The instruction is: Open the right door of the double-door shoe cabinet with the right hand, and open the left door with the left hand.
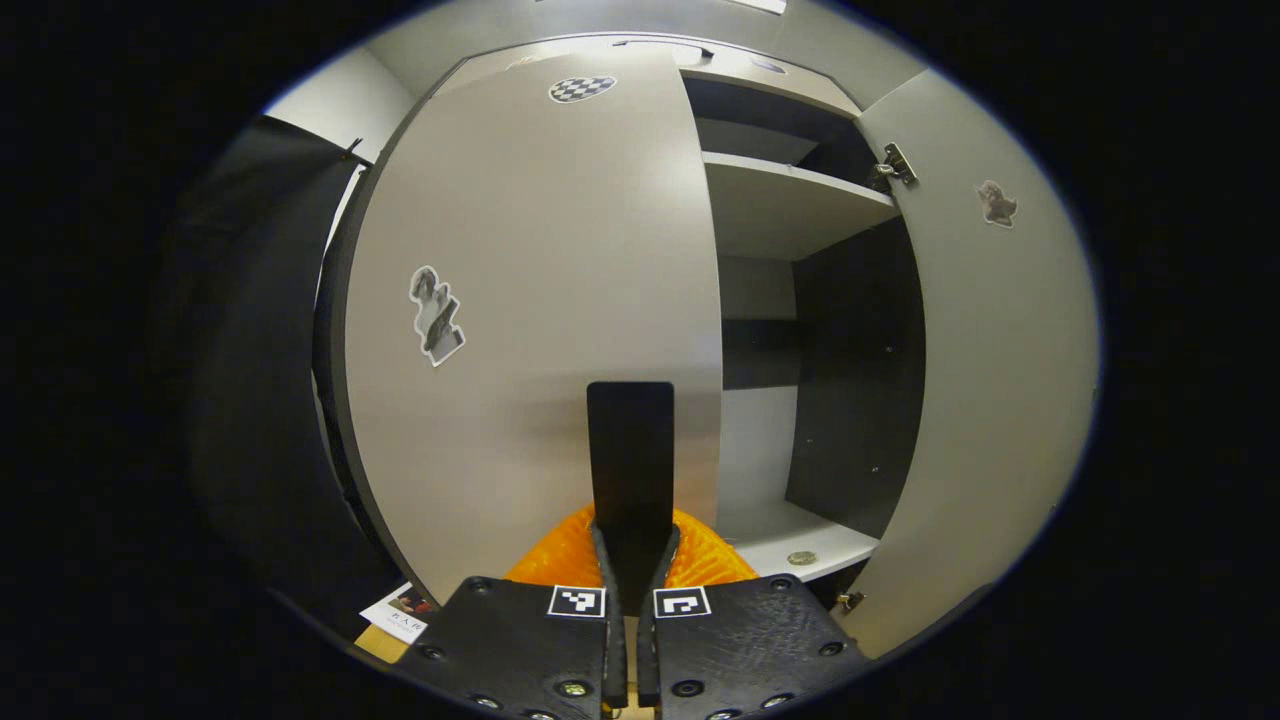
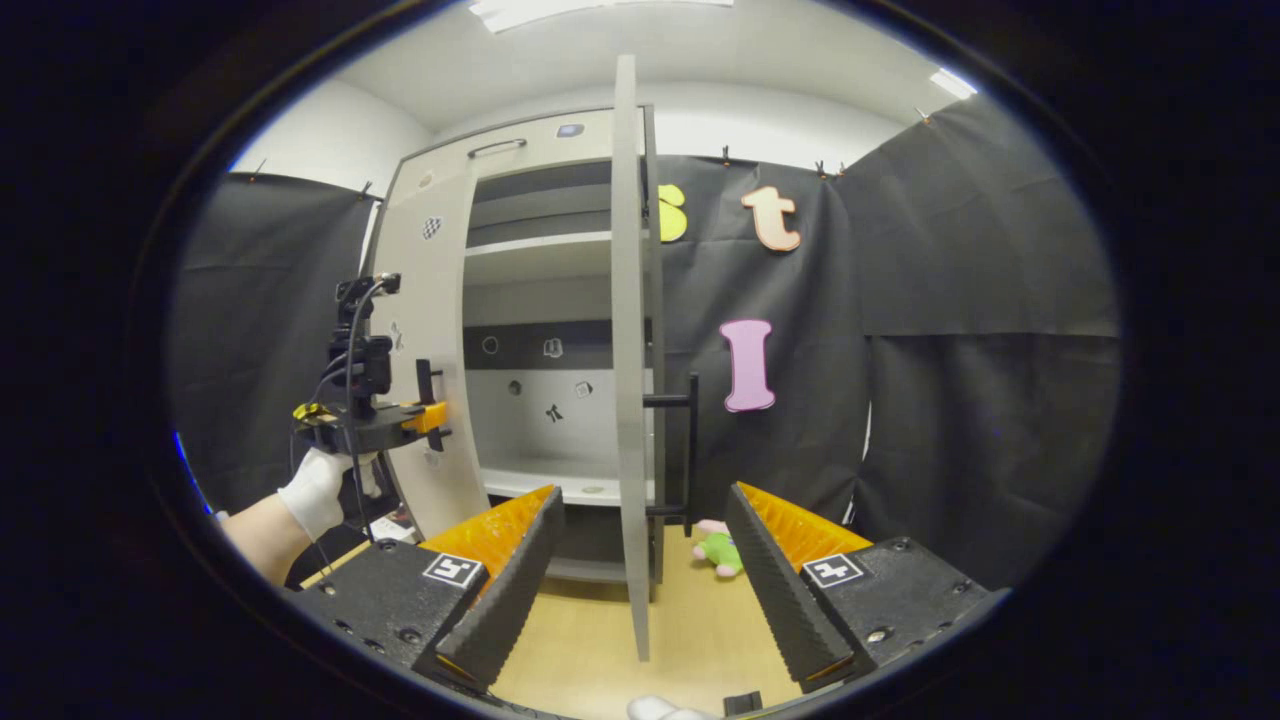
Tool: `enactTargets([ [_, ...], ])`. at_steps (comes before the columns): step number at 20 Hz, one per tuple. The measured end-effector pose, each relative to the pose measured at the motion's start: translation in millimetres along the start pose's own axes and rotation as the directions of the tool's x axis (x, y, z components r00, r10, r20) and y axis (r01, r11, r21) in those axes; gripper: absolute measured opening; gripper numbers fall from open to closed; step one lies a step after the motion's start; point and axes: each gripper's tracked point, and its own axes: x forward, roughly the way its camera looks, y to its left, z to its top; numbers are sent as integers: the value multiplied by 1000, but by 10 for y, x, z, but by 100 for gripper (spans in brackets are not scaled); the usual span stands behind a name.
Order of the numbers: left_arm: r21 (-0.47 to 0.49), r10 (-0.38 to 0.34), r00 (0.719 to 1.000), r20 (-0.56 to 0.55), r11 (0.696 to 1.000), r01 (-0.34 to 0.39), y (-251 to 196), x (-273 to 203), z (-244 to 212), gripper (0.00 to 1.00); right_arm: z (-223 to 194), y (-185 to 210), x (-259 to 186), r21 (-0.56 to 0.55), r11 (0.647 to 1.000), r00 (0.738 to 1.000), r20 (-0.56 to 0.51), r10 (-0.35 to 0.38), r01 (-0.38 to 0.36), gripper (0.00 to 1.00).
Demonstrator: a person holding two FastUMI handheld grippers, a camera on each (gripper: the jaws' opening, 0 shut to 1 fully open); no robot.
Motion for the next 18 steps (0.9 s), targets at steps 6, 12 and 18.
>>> enactTargets([
  [6,4,0,1000,-3,1000,0,157,-400,-20,3,-63,281,-135,-9,999,999,-7,44,-45,100],
  [12,11,21,1000,-9,1000,-21,373,-771,-26,3,-94,470,-344,-2,998,998,2,64,-64,100],
  [18,9,53,998,-19,999,-53,694,-1098,-40,2,-164,653,-461,9,997,997,-9,76,-76,100],
])
